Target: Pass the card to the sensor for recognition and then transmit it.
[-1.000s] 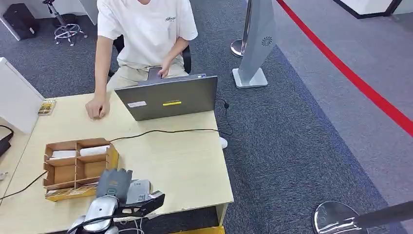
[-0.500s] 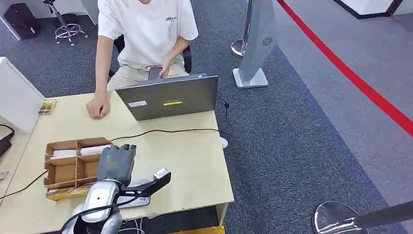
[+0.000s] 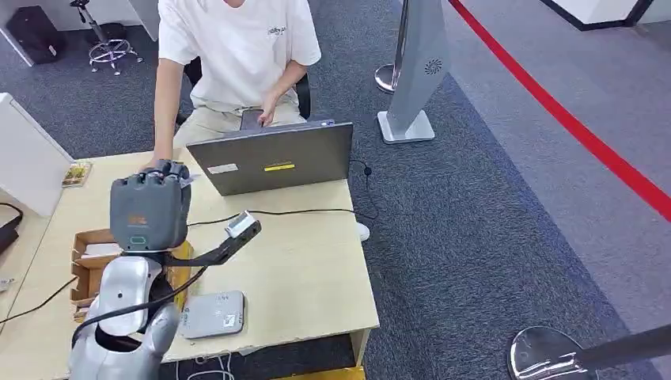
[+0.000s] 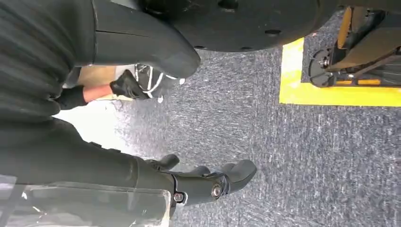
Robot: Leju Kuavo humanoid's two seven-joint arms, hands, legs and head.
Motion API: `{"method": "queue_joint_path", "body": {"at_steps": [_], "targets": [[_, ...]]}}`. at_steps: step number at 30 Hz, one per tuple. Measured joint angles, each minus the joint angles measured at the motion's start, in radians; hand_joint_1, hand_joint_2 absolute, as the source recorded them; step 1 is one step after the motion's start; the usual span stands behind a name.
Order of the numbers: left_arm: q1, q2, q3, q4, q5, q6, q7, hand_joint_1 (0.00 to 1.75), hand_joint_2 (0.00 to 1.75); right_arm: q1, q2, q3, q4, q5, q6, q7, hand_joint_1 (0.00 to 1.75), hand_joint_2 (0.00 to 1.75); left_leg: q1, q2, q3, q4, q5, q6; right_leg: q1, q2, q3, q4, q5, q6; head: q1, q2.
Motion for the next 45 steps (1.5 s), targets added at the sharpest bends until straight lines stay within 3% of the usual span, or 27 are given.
{"method": "queue_joint_path", "body": {"at_steps": [3, 6, 12, 16, 22, 32, 45], "targets": [[-0.066, 0.043, 0.0, 0.022, 0.0, -0.017, 0.061, 1.75, 1.75, -0.001, 0.0, 0.006, 0.0, 0.01, 0.001, -0.002, 0.0, 1.75, 0.0, 0.0, -0.001, 0.0, 0.001, 0.001, 0.0, 0.0, -0.001, 0.0, 0.0, 0.0, 0.0, 0.0], [-0.125, 0.077, 0.013, 0.076, 0.0, -0.013, 0.079, 1.75, 1.75, -0.002, 0.0, 0.014, 0.0, 0.018, 0.008, -0.002, 0.0, 1.75, 0.0, 0.0, -0.001, 0.0, 0.002, 0.0, 0.0, 0.0, -0.001, 0.0, 0.002, 0.0, 0.0, 0.0], [-0.256, 0.186, 0.005, 0.182, 0.0, -0.079, 0.212, 1.75, 1.75, -0.004, 0.0, 0.022, 0.0, 0.018, 0.012, -0.015, 0.0, 1.75, 0.0, 0.002, -0.003, 0.0, 0.003, -0.001, 0.0, 0.002, -0.004, 0.001, 0.004, 0.0, 0.0, 0.0], [-0.328, 0.252, 0.002, 0.282, 0.0, -0.092, 0.24, 1.75, 1.75, -0.005, 0.0, 0.022, 0.0, 0.018, 0.012, -0.016, 0.0, 1.75, 0.0, 0.002, -0.004, 0.0, 0.005, -0.002, 0.0, 0.002, -0.006, 0.001, 0.005, -0.001, 0.0, 0.0], [-0.367, 0.309, -0.016, 0.369, 0.0, -0.105, 0.28, 1.75, 1.75, -0.006, 0.0, 0.022, 0.0, 0.016, 0.013, -0.018, 0.0, 1.75, 0.0, 0.002, -0.006, 0.0, 0.005, -0.001, 0.0, 0.003, -0.007, 0.001, 0.005, -0.001, 0.0, 0.0], [-0.394, 0.349, -0.042, 0.449, 0.0, -0.091, 0.294, 1.75, 1.75, -0.01, 0.0, 0.022, 0.0, 0.018, 0.021, -0.018, 0.0, 1.75, 0.001, 0.002, -0.007, 0.0, 0.006, -0.002, 0.0, 0.003, -0.008, 0.001, 0.006, -0.001, 0.0, 0.0], [-0.398, 0.339, -0.098, 0.459, 0.0, -0.06, 0.26, 1.75, 1.75, -0.011, 0.002, 0.022, 0.001, 0.017, 0.006, -0.023, 0.0, 1.75, 0.0, 0.002, -0.007, 0.0, 0.006, -0.002, 0.0, 0.003, -0.009, 0.001, 0.006, -0.001, 0.0, 0.0]]}}
